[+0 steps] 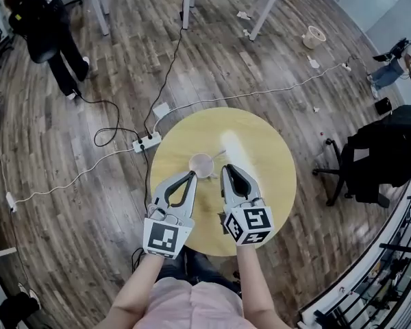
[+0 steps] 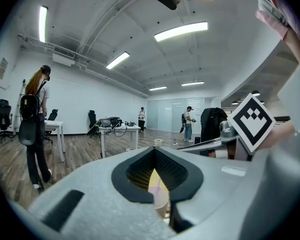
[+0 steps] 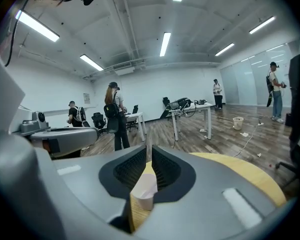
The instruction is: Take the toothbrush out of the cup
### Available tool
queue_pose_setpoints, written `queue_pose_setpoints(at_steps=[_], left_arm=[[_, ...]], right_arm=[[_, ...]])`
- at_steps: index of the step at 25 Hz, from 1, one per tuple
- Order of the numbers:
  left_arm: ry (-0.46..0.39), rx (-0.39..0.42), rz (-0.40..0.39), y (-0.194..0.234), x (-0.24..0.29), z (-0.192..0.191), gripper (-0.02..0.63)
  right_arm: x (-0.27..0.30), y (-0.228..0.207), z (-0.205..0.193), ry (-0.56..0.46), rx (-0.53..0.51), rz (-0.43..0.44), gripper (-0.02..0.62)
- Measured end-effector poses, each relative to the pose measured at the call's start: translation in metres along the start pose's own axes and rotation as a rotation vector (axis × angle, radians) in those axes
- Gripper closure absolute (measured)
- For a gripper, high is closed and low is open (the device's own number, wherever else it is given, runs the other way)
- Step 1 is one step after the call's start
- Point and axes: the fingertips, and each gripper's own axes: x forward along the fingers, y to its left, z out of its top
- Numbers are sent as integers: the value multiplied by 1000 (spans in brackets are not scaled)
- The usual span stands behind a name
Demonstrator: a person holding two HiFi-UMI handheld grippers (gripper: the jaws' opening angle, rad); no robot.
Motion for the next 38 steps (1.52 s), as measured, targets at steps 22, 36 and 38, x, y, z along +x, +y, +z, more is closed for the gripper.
queue_pose_setpoints(at_steps=[22, 36, 38], left_arm=[[139, -89, 19, 6, 44, -66, 609], [164, -105, 46, 8, 41, -73, 609], [189, -119, 53, 8, 38, -75, 609]], right_arm=[[92, -38, -85, 184, 287, 44, 463], [89, -24, -72, 122, 268, 97, 563], [87, -24, -66, 107, 266, 93, 563]])
